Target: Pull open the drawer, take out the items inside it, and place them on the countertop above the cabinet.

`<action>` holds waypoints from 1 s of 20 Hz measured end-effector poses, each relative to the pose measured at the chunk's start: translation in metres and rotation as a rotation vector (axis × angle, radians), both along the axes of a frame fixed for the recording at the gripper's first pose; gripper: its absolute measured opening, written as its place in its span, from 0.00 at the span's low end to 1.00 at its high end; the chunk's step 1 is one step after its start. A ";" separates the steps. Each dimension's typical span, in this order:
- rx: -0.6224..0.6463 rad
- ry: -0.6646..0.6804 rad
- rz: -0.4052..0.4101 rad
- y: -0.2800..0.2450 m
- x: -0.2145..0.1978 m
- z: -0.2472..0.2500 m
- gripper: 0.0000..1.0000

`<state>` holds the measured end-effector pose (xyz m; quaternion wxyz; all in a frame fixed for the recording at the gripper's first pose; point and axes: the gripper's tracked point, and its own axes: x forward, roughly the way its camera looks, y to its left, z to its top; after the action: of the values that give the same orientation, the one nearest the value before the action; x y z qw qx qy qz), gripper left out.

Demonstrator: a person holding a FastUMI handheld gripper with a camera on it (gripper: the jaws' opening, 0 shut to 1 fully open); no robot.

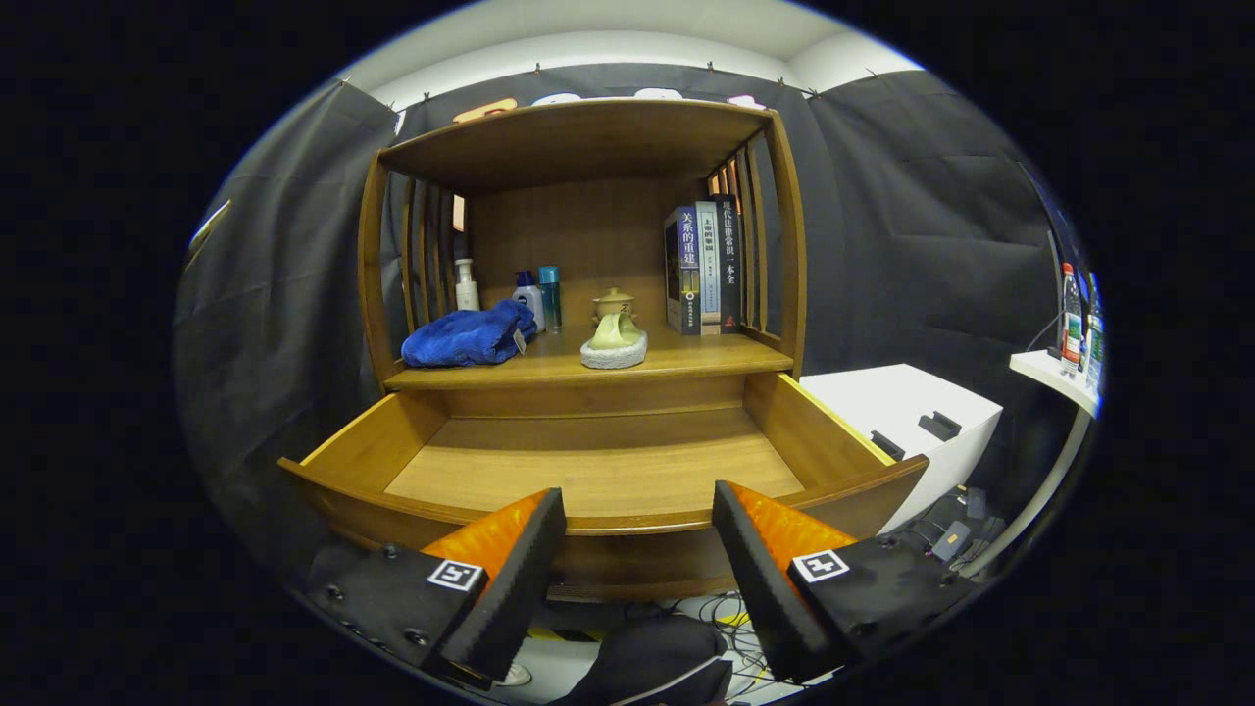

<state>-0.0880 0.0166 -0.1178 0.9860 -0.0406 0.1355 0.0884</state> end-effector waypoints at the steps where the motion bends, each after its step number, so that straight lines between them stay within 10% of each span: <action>1: 0.000 0.005 -0.003 0.000 -0.002 -0.002 0.99; 20: 0.019 0.055 0.026 0.007 0.012 -0.019 0.99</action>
<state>-0.0755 0.0232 -0.1368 0.9810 -0.0302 0.1612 0.1034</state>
